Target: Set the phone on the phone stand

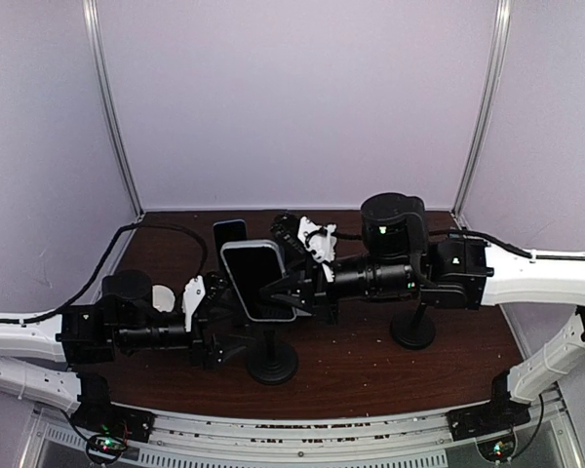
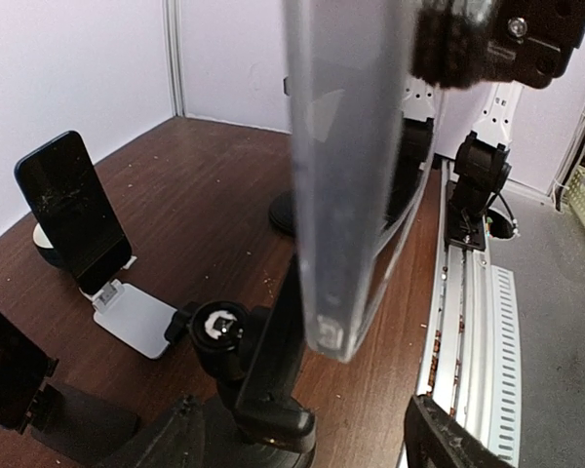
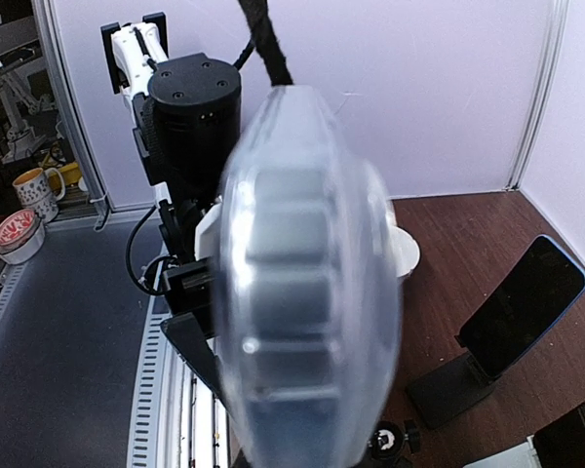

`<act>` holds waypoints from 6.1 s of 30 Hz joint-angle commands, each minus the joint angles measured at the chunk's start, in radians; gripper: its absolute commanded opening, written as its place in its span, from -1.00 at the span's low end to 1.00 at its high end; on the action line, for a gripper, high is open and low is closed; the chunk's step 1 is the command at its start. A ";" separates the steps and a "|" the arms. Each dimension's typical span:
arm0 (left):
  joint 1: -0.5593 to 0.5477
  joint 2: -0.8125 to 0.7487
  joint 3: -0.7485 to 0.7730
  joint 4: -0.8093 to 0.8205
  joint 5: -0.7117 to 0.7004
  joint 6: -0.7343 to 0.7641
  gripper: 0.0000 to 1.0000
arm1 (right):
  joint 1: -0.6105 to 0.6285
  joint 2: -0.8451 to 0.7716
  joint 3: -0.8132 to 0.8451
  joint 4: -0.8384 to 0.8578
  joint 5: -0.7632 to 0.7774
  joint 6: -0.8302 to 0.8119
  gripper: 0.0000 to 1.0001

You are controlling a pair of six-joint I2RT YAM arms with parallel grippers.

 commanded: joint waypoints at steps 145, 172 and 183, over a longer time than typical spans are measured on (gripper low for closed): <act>-0.034 0.095 -0.022 0.625 -0.025 0.022 -1.00 | 0.228 0.030 -0.362 0.347 0.842 0.397 -1.00; -0.034 0.130 0.189 -0.331 -0.107 -0.155 -1.00 | 0.174 0.012 -0.394 0.325 0.984 0.418 -1.00; -0.034 0.116 0.228 -0.493 -0.096 -0.161 -1.00 | 0.089 -0.010 -0.411 0.324 0.973 0.422 -1.00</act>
